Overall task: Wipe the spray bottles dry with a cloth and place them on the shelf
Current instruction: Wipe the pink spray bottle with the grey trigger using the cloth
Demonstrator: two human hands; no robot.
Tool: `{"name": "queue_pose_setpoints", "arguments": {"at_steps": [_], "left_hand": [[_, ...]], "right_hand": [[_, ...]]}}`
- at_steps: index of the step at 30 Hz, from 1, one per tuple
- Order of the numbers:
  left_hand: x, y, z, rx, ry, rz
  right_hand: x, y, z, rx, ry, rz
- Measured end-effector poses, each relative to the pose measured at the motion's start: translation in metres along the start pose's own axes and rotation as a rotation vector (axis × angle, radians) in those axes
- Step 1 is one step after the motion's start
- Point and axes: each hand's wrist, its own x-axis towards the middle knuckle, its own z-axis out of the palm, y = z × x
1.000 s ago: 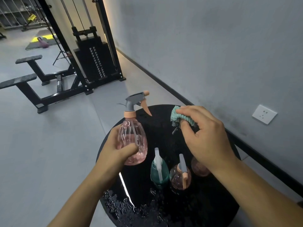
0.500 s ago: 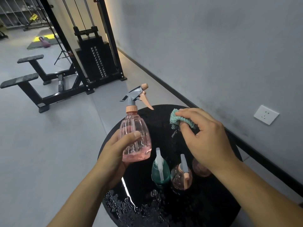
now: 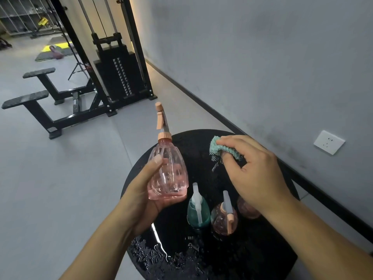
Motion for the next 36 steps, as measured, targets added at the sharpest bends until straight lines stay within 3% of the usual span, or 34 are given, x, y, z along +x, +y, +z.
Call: {"name": "queue_pose_setpoints", "arguments": {"at_steps": [13, 20, 30, 36], "left_hand": [[-0.005, 0.004, 0.007, -0.017, -0.009, -0.048], [-0.006, 0.002, 0.005, 0.101, -0.095, -0.09], [-0.005, -0.002, 0.013, 0.19, -0.108, -0.061], [-0.006, -0.003, 0.016, 0.228, -0.096, -0.017]], "right_hand": [[0.0, 0.0, -0.001, 0.006, -0.016, 0.017], [0.001, -0.001, -0.002, 0.042, 0.018, 0.02], [0.008, -0.002, -0.007, 0.06, 0.19, -0.001], [0.002, -0.007, 0.0, 0.007, -0.011, -0.035]]}}
